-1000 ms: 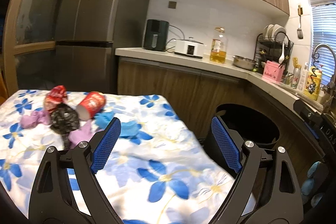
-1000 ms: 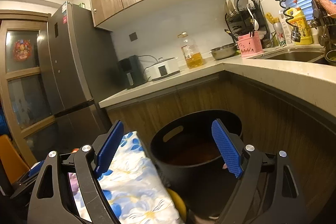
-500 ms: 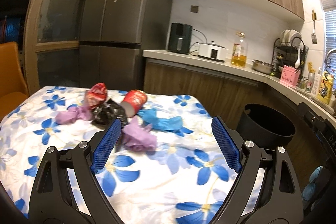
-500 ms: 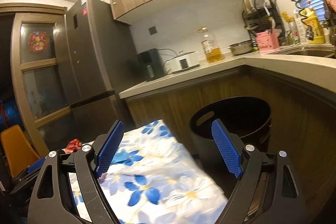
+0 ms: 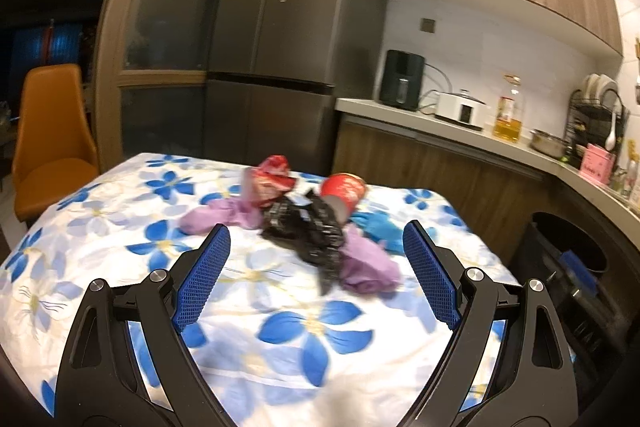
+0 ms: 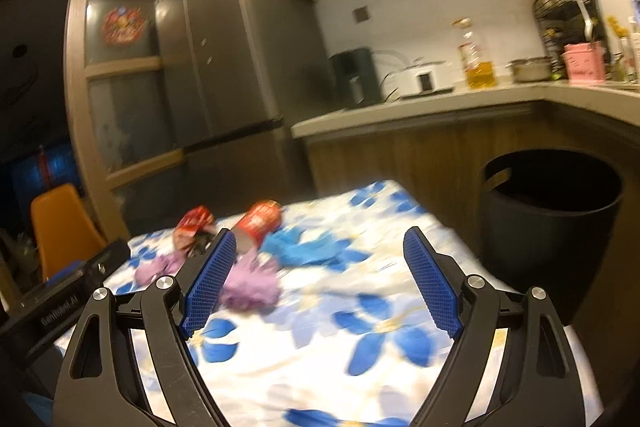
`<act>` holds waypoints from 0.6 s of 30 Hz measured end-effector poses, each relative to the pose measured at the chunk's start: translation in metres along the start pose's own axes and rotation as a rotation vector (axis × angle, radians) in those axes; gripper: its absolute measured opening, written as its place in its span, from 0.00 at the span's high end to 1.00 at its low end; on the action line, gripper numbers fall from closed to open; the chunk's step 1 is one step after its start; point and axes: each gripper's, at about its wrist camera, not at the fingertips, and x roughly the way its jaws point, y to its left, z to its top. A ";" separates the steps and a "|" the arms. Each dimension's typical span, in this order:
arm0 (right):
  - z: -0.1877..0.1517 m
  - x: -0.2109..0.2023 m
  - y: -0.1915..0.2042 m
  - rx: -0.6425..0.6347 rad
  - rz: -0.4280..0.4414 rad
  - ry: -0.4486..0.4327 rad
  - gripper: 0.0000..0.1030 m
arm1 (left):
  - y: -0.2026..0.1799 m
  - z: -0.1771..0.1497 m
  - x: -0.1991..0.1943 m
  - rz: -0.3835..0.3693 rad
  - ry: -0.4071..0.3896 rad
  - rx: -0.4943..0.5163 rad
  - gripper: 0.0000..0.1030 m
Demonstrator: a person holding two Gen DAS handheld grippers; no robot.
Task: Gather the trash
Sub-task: 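Move both open tools back to the remaining trash on the table, then grasp the black plastic bag with the left tool while the right tool grasps the pink glove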
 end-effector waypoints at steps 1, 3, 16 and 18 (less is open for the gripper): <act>-0.003 0.008 0.008 -0.014 0.013 0.015 0.19 | 0.006 0.001 0.002 0.009 -0.001 -0.006 0.16; -0.007 0.017 0.020 -0.039 0.025 0.025 0.19 | 0.014 0.002 0.006 0.028 -0.003 -0.014 0.16; -0.031 0.084 0.057 -0.102 0.016 0.133 0.28 | 0.046 0.011 0.032 0.079 -0.011 -0.049 0.16; -0.036 0.090 0.058 -0.104 0.019 0.160 0.29 | 0.047 0.012 0.039 0.078 -0.006 -0.048 0.16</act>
